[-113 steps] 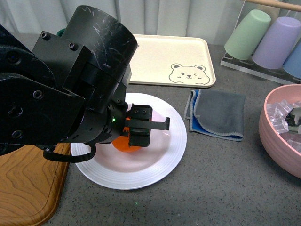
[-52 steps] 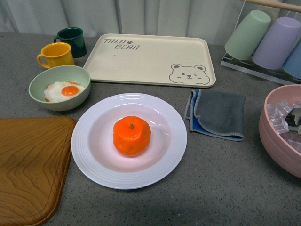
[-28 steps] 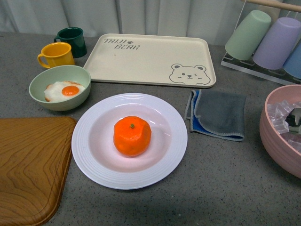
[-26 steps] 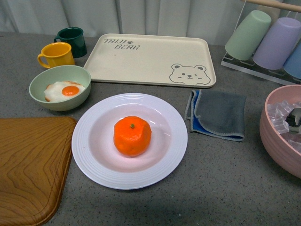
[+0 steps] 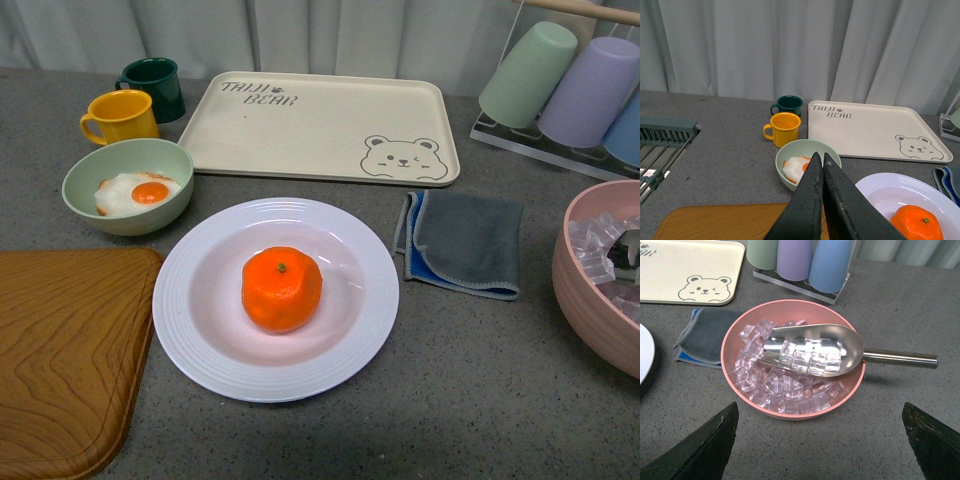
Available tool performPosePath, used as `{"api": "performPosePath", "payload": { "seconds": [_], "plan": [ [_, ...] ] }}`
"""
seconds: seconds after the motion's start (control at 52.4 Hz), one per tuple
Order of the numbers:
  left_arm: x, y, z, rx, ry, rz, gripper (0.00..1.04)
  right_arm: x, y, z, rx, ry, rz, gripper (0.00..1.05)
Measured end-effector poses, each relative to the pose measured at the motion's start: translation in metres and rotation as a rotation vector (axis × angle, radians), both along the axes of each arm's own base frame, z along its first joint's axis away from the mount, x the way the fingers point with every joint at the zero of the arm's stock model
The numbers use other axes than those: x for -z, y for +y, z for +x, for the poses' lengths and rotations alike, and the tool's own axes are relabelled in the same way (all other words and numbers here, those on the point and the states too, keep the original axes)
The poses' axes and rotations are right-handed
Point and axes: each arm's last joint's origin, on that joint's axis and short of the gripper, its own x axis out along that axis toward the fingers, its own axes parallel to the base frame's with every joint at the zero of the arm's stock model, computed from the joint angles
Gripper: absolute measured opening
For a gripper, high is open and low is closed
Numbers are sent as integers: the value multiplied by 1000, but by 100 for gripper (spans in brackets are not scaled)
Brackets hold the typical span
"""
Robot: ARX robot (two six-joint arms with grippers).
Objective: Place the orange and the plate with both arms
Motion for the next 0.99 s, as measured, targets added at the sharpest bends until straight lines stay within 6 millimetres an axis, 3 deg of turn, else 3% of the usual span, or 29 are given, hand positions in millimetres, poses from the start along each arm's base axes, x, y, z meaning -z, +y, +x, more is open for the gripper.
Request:
{"api": "performPosePath", "payload": {
  "seconds": [0.993],
  "plan": [
    [4,0,-29,0,27,0,4,0,0,0,0,0,0,95]
  ]
}}
